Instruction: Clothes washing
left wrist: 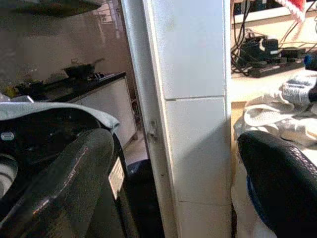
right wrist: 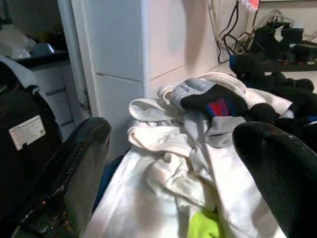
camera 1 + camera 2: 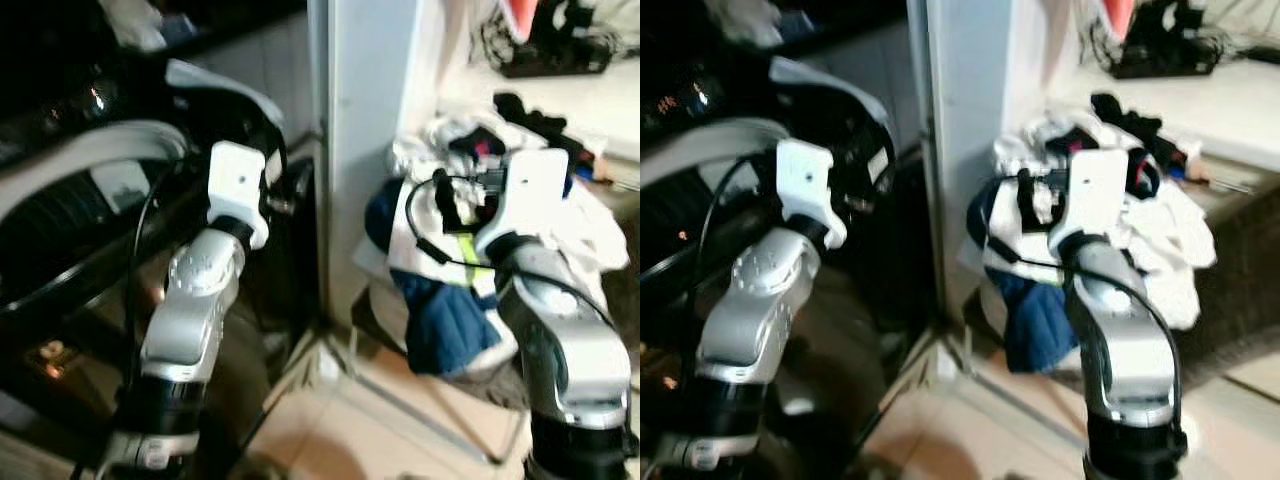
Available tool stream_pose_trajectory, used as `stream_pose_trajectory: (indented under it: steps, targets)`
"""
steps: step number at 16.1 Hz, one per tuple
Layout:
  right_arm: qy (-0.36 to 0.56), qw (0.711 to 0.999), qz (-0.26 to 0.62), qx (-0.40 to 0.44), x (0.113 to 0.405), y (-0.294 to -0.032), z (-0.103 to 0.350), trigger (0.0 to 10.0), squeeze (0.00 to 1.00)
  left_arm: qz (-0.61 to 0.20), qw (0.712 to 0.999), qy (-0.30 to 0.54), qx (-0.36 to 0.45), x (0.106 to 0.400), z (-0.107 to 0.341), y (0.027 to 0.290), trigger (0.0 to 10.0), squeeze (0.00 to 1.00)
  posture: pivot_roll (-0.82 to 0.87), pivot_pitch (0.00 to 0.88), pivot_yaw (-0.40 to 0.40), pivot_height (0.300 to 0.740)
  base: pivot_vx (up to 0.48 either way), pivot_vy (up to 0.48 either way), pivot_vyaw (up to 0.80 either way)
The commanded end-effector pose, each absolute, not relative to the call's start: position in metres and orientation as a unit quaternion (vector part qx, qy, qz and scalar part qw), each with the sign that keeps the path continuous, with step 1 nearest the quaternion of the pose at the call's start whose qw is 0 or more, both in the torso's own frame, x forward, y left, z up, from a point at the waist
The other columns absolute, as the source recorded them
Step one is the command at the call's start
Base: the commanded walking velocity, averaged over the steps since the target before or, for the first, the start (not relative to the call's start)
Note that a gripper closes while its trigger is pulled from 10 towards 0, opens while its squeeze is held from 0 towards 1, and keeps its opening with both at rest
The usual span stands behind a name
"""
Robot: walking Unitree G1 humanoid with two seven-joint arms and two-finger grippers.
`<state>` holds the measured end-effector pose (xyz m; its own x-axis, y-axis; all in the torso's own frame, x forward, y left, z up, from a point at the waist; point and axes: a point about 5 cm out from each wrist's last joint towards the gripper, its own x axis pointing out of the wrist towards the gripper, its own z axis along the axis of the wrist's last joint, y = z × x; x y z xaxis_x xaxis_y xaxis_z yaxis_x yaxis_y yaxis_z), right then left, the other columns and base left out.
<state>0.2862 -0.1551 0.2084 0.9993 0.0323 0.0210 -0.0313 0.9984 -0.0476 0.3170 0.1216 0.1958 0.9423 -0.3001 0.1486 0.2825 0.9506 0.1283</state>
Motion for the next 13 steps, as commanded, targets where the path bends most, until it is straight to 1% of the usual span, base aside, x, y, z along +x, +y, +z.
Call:
stream_pose_trajectory:
  steps: [1, 2, 4, 13]
  targets:
    - [-0.006, 1.000, 0.020, -0.021, 0.2865, -0.1528, 0.2085, 10.0, 0.00, -0.144, 0.984, -0.084, 0.057, 0.3174, 0.1970, 0.1256, 10.0, 0.00, -0.01, 0.000, 0.052, 0.740, 0.000, 0.000, -0.50]
    - [-0.006, 1.000, 0.020, -0.021, 0.2867, -0.1529, 0.2085, 10.0, 0.00, -0.141, 0.985, -0.085, 0.057, 0.3173, 0.1971, 0.1260, 10.0, 0.00, -0.01, 0.000, 0.052, 0.740, 0.000, 0.000, -0.51]
    - [-0.009, 0.999, 0.022, -0.025, 0.2871, -0.1532, 0.2097, 10.0, 0.00, -0.128, 0.986, -0.087, 0.056, 0.3179, 0.1978, 0.1278, 10.0, 0.00, -0.01, 0.000, 0.050, 0.740, 0.253, 0.000, 0.00]
    - [-0.008, 0.999, 0.033, -0.041, 0.2883, -0.1520, 0.2099, 10.0, 0.00, -0.121, 0.988, -0.084, 0.053, 0.3167, 0.1965, 0.1315, 10.0, 0.00, 0.00, 0.000, 0.040, 0.740, 0.300, 0.000, 0.00]
